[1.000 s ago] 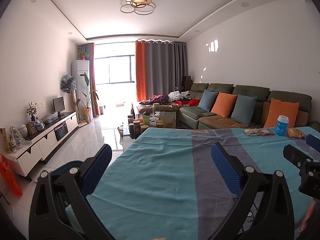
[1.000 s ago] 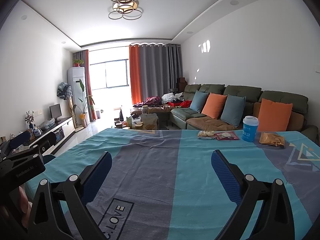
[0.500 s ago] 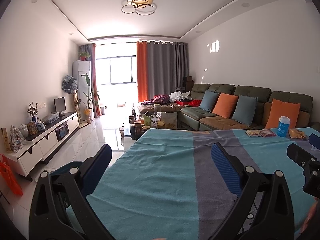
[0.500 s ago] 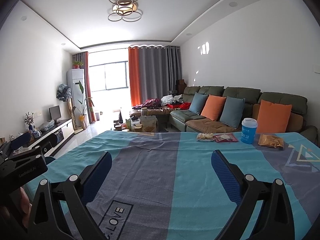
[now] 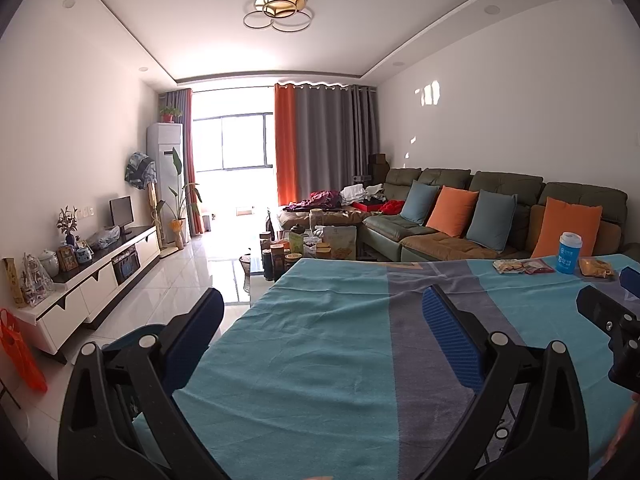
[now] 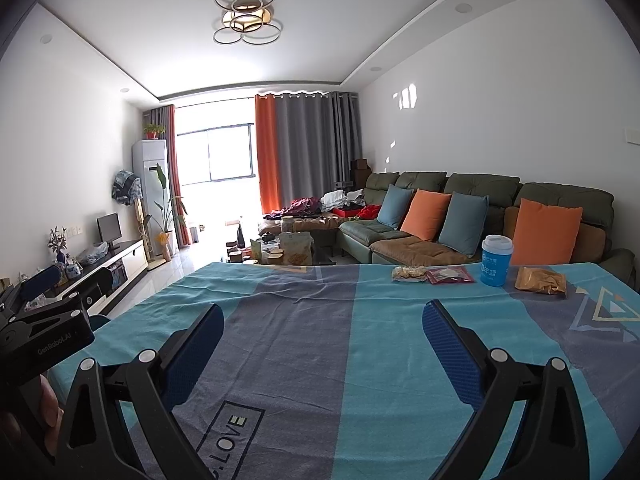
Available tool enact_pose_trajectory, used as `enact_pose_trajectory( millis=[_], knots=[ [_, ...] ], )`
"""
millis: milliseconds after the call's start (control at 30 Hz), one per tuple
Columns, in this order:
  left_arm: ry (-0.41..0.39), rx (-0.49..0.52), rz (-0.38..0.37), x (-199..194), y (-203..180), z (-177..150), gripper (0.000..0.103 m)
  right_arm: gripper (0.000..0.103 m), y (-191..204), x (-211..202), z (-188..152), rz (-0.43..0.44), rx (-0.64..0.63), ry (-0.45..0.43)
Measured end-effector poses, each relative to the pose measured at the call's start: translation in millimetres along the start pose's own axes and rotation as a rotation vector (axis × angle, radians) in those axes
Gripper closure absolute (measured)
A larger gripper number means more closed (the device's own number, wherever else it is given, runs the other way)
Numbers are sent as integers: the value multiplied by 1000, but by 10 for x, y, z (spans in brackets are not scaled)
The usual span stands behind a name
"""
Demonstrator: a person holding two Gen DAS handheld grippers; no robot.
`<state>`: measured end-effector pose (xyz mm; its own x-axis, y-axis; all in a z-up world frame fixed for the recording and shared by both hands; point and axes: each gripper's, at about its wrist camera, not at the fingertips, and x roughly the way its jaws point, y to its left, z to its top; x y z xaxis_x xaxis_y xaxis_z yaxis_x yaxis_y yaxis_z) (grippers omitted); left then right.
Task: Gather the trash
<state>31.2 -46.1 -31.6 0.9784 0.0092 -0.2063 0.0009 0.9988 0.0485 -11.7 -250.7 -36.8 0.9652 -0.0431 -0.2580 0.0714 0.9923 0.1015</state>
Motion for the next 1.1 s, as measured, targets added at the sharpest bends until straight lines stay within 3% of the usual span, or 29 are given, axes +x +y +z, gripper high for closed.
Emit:
enact_pose_trajectory(
  millis=[1100],
  knots=[
    [0,5,6,25,-3,-22,5,7,-1,6,16,-2,2,-2]
  ],
)
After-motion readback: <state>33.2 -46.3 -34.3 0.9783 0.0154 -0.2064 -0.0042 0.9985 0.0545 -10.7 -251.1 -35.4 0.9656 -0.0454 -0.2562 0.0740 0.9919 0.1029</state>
